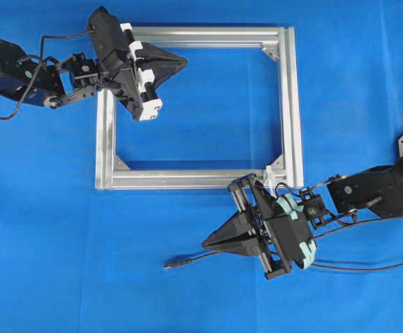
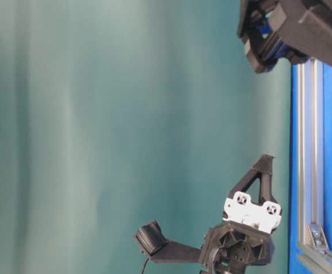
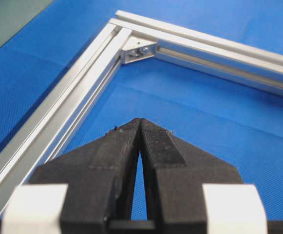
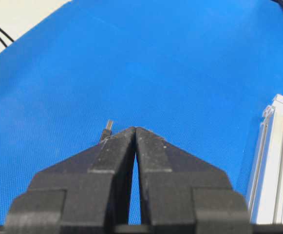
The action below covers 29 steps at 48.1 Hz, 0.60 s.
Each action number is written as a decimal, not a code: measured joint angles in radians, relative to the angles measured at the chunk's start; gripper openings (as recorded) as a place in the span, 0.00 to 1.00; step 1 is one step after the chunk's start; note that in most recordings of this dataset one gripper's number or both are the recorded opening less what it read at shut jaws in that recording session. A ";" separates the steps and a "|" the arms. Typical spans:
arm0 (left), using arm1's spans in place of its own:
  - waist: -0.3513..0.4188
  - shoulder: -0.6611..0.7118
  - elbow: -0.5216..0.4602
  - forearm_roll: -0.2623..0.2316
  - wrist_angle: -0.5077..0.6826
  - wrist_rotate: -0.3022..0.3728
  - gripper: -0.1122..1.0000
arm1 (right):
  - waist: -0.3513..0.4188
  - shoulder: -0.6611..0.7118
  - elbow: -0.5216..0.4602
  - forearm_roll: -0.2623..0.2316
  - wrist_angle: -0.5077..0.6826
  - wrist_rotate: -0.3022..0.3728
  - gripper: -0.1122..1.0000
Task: Insert the wire through the string loop located on the right side.
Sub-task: 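Open the right gripper above the black USB cable plug end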
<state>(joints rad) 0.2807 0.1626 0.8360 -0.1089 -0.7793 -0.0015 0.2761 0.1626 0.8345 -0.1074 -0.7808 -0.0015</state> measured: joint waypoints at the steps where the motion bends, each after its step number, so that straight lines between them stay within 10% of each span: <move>1: 0.000 0.000 0.000 0.000 0.000 0.000 0.10 | 0.002 -0.002 0.000 -0.002 0.002 0.002 0.10; 29: 0.000 -0.008 -0.012 0.017 0.057 0.002 0.10 | 0.021 -0.028 -0.003 -0.002 0.052 0.086 0.15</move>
<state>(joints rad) 0.2807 0.1549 0.8237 -0.0920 -0.7225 0.0000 0.2976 0.1350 0.8314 -0.1089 -0.7286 0.0844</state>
